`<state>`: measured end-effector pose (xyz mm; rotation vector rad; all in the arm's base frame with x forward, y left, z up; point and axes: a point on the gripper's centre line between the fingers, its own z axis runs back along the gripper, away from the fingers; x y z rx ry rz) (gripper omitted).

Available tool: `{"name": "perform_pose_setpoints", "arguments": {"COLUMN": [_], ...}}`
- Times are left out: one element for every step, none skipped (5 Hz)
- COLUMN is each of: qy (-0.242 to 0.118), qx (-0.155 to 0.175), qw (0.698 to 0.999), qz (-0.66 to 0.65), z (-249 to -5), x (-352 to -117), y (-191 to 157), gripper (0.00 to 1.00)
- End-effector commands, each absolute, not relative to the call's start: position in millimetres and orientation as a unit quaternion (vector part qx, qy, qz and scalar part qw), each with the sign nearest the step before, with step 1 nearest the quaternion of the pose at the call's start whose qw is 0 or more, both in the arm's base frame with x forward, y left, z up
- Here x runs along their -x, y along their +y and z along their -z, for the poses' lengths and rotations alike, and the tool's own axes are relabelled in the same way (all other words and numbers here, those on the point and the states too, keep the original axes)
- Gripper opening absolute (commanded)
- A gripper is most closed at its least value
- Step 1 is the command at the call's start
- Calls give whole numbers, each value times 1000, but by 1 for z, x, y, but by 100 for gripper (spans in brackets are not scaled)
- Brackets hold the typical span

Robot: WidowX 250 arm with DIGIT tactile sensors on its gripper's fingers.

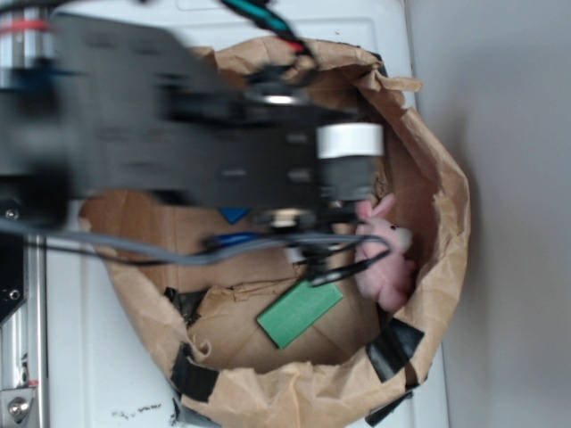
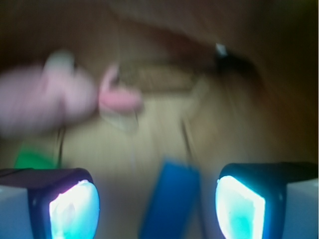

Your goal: Grab the blue block.

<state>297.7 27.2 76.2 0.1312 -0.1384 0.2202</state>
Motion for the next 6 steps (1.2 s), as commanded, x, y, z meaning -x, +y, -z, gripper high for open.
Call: {"name": "perform_pose_setpoints", "arguments": {"qy": [-108,-108,-109,-116,-107,-108], "qx": [-56,-56,-32,-37,-44,-61], "qw": [971,971,978,981,985,985], "qz": [-204,-204,-173,-149,-127,-121], "z": [-68,-68,-96,-114,-114,-100], "x": [-348,-348,-311,-262,-239,-236], "y": [45,45,47,52,56,55], "gripper": [100,100,100,100,100,100]}}
